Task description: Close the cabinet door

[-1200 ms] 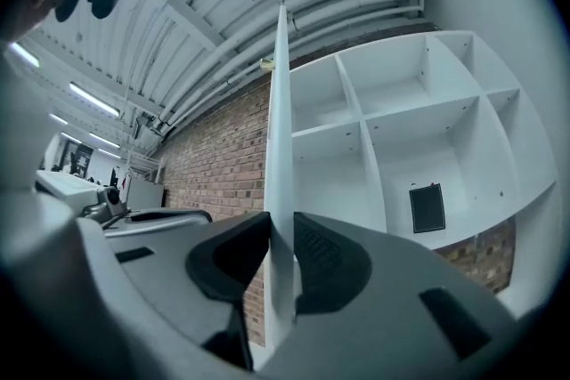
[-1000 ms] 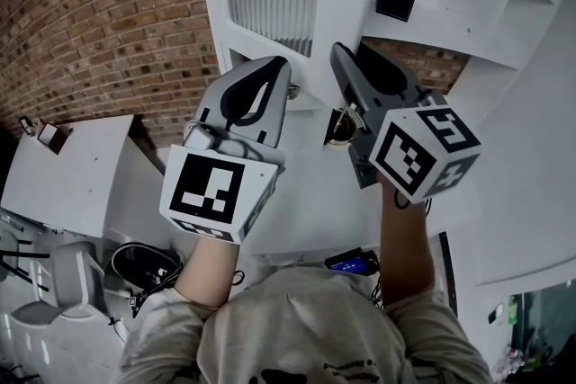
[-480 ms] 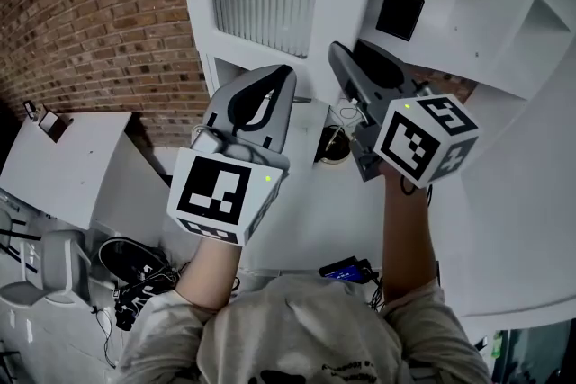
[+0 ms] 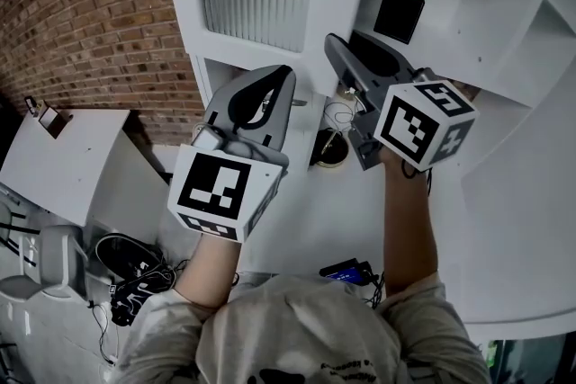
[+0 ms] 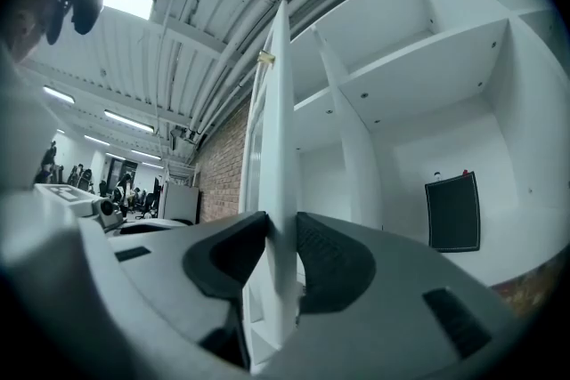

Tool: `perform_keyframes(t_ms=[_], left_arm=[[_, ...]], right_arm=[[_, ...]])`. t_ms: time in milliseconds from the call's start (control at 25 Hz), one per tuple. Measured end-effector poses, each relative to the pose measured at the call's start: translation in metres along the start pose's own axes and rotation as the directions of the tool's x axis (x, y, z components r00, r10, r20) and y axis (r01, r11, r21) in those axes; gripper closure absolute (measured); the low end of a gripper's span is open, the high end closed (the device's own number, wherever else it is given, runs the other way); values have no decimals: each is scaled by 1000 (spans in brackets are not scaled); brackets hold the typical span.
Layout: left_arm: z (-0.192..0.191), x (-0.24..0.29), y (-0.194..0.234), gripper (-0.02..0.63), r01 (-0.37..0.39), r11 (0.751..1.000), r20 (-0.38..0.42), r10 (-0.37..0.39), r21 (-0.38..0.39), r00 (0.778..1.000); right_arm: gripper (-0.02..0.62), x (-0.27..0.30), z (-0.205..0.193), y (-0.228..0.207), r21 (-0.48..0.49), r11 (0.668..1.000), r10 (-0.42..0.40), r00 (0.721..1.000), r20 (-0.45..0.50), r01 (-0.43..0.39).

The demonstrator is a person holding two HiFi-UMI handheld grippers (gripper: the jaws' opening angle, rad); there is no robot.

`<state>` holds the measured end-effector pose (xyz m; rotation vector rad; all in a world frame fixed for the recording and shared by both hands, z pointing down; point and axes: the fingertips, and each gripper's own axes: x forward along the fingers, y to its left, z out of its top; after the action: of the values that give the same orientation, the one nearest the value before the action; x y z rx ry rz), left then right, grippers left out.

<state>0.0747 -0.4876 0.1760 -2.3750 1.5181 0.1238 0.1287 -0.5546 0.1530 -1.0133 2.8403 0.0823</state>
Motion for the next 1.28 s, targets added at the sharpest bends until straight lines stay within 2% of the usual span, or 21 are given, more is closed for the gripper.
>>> perform_keyframes(t_ms=[800,1280], left_arm=[[-11,58,-16,598,107,994,-25,-107,-18,994],[-22,75,-6,598,141,989,-41,-142,-39,989]], right_arm=[[476,22,-6,-41,-3,1000,14,1000,-23,-14],[467,35,-9,-61,1,999,-35,998,-42,35]])
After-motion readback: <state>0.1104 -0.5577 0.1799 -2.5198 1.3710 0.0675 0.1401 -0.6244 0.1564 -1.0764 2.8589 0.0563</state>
